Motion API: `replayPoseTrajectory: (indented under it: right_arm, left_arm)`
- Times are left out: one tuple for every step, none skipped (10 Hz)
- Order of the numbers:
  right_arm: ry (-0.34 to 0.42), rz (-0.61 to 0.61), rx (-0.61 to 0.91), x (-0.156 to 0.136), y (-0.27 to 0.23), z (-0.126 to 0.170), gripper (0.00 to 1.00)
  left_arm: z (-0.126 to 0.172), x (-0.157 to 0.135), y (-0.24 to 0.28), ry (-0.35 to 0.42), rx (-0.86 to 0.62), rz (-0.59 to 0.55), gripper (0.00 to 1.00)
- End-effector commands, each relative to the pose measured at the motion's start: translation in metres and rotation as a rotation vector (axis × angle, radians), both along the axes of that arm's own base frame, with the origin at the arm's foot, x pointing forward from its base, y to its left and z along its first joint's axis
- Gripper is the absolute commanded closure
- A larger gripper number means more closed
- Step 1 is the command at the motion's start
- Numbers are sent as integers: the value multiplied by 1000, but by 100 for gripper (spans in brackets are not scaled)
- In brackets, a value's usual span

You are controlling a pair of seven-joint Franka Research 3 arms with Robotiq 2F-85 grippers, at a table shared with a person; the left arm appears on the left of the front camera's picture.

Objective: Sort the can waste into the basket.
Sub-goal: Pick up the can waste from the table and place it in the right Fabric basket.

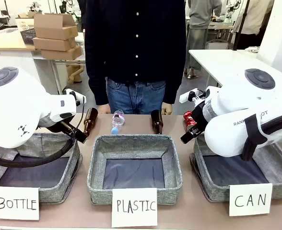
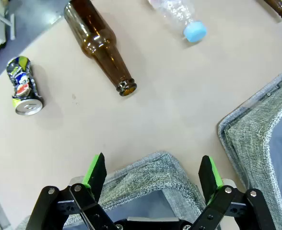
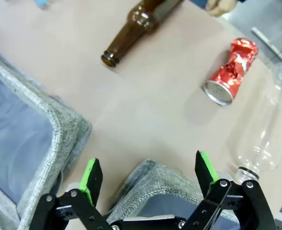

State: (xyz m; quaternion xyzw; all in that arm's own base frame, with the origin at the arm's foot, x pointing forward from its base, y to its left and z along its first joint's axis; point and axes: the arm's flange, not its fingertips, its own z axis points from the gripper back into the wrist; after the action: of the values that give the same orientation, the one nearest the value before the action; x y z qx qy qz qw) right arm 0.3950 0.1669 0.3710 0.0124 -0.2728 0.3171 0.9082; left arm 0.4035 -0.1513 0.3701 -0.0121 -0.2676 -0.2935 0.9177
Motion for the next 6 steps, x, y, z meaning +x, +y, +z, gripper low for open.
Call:
replayPoseTrajectory:
  right_arm:
    - [0, 0, 0, 0, 0, 0, 0]
    - [0, 0, 0, 0, 0, 0, 0]
    - [0, 0, 0, 0, 0, 0, 0]
    - [0, 0, 0, 0, 0, 0, 0]
    - [0, 0, 0, 0, 0, 0, 0]
    - [0, 0, 0, 0, 0, 0, 0]
  left_arm:
    - [0, 0, 0, 0, 0, 0, 0]
    - [0, 0, 0, 0, 0, 0, 0]
    - [0, 0, 0, 0, 0, 0, 0]
    - [0, 0, 0, 0, 0, 0, 0]
    - [0, 0, 0, 0, 0, 0, 0]
    - [0, 0, 0, 0, 0, 0, 0]
